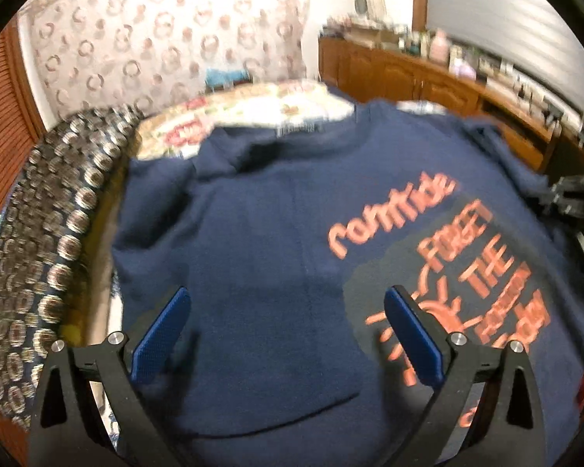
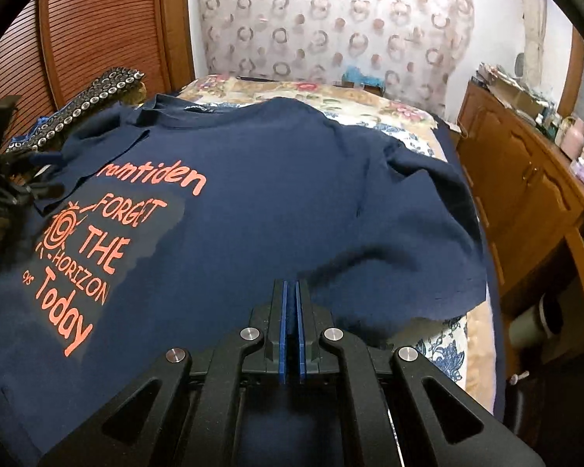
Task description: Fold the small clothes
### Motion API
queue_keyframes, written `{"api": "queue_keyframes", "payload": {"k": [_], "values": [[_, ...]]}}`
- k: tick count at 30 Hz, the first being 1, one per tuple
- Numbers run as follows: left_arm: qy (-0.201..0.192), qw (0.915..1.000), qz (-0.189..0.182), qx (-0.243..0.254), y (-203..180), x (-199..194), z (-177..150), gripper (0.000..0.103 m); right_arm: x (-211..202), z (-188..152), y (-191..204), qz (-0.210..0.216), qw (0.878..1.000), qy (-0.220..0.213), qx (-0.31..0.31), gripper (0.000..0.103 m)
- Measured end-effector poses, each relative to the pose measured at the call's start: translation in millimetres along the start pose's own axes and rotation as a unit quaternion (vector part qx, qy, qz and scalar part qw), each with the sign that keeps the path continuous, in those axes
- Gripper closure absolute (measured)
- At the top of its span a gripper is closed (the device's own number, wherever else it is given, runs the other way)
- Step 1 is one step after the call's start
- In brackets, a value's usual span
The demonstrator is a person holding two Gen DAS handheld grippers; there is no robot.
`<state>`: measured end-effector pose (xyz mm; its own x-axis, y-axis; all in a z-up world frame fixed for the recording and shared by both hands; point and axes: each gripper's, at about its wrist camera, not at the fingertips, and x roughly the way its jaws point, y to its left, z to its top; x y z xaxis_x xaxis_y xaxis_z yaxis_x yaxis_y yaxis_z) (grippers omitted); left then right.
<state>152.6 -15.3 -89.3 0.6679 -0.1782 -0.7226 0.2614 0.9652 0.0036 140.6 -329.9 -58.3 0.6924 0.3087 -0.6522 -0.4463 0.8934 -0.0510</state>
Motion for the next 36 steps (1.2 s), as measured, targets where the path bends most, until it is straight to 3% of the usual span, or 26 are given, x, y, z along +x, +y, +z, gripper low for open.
{"api": "queue_keyframes", "payload": {"k": [5, 6, 9, 13, 17, 22, 32, 36], "values": [[-0.050, 0.9987, 0.002, -0.009, -6, -26, 5, 0.002, -12, 0, -10, -0.004, 1.000, -0.010, 0.016, 0.096], [-0.056, 0.9984, 0.000, -0.012, -8, -30, 5, 0.002, -17, 0, -9, -0.003, 1.000, -0.013, 0.018, 0.091], [-0.073, 0.9970, -0.012, -0.023, -10, -40, 5, 0.002, -34, -1, -8, -0.015, 0.999, -0.036, 0.024, 0.056], [-0.092, 0.9954, -0.016, -0.023, -18, -52, 6, 0.002, -45, -2, -12, -0.040, 0.997, -0.055, 0.037, 0.044], [-0.105, 0.9940, -0.018, -0.026, -24, -60, 7, 0.002, -34, -4, -26, -0.075, 0.994, -0.047, 0.057, 0.044], [-0.107, 0.9937, -0.023, -0.026, -27, -66, 5, 0.002, 0, -15, -40, -0.085, 0.992, -0.006, 0.090, 0.044], [-0.110, 0.9933, -0.029, -0.022, -33, -73, 1, 0.002, 40, -27, -70, -0.037, 0.985, 0.023, 0.169, 0.044], [-0.108, 0.9933, -0.031, -0.023, -32, -74, -1, 0.002, 41, -24, -77, -0.004, 0.985, 0.016, 0.173, 0.070]]}}
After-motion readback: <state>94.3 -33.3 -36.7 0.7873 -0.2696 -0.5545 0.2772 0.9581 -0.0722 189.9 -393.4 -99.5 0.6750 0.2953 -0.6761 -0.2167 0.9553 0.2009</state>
